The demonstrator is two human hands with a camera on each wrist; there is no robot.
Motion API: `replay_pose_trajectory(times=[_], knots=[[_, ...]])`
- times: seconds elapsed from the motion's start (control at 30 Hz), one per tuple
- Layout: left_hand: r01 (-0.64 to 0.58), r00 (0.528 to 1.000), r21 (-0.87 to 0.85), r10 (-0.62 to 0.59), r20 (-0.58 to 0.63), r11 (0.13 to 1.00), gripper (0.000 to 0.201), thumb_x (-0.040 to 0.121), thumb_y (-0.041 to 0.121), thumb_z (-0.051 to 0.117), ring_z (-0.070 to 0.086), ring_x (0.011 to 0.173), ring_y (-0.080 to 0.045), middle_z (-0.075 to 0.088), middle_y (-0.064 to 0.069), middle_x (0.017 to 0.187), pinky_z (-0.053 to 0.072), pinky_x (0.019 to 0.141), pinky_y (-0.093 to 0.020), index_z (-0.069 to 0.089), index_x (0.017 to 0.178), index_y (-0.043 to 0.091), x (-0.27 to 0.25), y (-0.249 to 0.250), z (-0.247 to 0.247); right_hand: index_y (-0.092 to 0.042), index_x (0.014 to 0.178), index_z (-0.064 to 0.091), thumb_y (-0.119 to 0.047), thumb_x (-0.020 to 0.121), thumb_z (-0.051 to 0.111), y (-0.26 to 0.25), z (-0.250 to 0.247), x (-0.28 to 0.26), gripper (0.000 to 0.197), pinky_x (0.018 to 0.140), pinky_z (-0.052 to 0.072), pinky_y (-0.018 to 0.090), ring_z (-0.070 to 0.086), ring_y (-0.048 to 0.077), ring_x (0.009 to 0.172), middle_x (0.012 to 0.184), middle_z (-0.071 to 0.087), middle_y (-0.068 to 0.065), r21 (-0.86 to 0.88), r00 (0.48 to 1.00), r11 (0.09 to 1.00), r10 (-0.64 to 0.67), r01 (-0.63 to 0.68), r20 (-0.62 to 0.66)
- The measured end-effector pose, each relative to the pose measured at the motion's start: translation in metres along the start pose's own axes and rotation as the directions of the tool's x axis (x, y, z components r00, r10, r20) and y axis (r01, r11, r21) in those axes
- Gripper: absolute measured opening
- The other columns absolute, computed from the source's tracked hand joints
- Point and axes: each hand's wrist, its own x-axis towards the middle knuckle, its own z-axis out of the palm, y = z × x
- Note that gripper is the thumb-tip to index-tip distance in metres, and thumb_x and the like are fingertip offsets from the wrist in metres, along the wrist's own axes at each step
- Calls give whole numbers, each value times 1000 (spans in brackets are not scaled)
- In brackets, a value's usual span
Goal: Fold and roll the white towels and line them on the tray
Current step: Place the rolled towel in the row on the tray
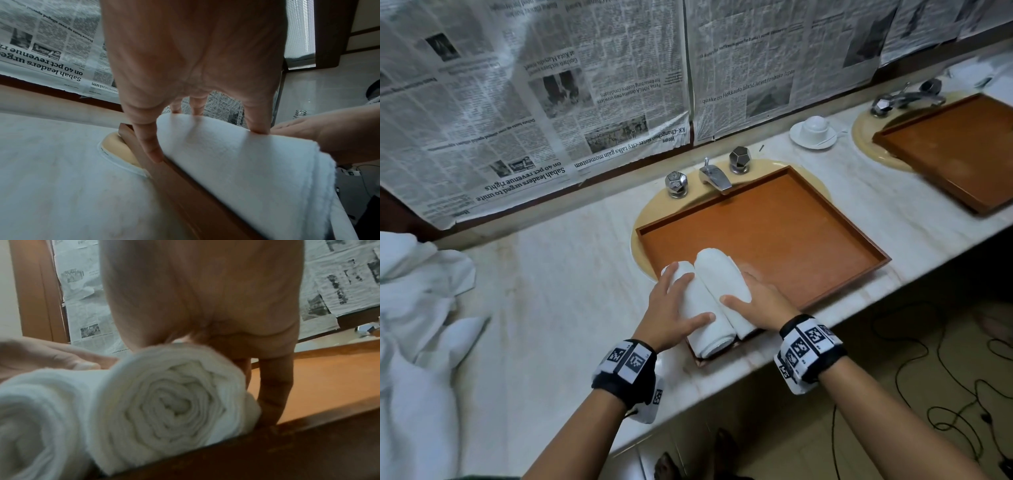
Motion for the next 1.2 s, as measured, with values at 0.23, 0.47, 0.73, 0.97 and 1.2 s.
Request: replay_pose_trajectory(times=[0.23,0.47,0.73,0.97,1.2], knots=[[1,999,-19,0,41,1000,96,71,67,74,0,151,-13,-6,26,160,18,122,-46,31,150,33,4,-4,-2,-21,127,59,-59,95,44,0,8,3,52,95,46,42,55,24,113,120,62,3,103,995,991,-81,87,-61],[9,1000,-37,-9,18,999,94,71,65,75,3,151,-14,-4,27,159,20,122,-46,33,149,34,4,-4,1,-25,99,68,-60,91,52,8,8,14,40,89,51,39,61,21,100,103,66,3,230,996,971,-46,63,-82],[8,1000,-54,-7,13,999,94,70,64,76,4,151,-15,-5,28,159,19,122,-46,34,149,33,4,-4,2,-20,105,70,-66,96,32,11,9,19,60,93,49,40,59,23,102,105,65,6,228,998,973,-34,47,-59],[19,1000,-81,-18,11,997,93,69,63,77,4,150,-14,-5,29,158,21,121,-48,35,148,35,4,-6,3,-20,110,70,-49,98,49,7,1,15,38,75,46,29,62,20,91,94,68,-1,226,983,971,-35,76,-180],[19,1000,-120,-19,-3,993,96,71,62,75,4,151,-11,-9,30,158,21,121,-44,30,151,36,0,-3,2,-24,107,67,-51,95,53,9,3,13,33,69,47,24,62,9,87,96,68,-6,319,984,946,-1,59,-178]])
